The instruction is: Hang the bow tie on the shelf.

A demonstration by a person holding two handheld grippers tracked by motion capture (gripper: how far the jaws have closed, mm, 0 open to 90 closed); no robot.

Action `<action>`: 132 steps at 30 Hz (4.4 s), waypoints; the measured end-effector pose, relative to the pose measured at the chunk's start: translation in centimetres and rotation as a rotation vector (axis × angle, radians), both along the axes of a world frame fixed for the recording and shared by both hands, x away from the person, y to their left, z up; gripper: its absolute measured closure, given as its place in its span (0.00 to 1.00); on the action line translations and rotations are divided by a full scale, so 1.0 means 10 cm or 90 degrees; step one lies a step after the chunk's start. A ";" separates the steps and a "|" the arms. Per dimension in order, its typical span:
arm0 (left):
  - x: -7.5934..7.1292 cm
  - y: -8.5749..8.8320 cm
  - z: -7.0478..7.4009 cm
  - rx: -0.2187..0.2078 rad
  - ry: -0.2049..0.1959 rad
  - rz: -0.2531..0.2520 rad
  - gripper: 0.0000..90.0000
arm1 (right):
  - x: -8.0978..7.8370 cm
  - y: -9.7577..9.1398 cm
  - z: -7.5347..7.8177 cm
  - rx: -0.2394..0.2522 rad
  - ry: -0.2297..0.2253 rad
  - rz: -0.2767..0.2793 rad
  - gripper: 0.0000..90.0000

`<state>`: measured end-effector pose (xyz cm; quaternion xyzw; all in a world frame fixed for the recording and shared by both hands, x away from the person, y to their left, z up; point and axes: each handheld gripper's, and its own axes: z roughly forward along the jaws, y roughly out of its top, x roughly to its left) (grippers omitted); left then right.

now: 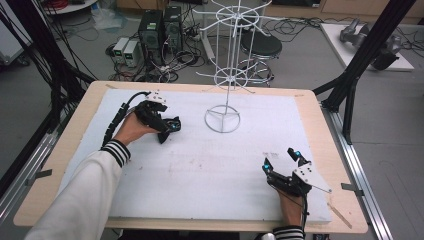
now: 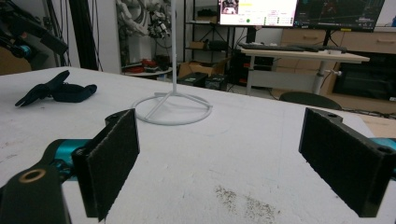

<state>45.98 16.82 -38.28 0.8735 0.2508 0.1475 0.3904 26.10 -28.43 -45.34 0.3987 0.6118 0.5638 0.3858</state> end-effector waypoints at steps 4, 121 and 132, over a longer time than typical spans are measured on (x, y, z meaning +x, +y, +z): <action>0.03 -0.03 -0.04 0.026 0.024 -0.006 0.17 | 0.00 0.00 0.00 0.000 0.000 0.000 0.13; 0.01 0.17 0.01 -0.090 0.046 0.073 0.98 | -0.01 -0.02 -0.01 0.008 -0.010 0.000 0.13; -0.10 0.20 0.13 -0.179 -0.024 0.087 0.98 | -0.01 -0.02 -0.01 0.010 -0.008 -0.001 0.13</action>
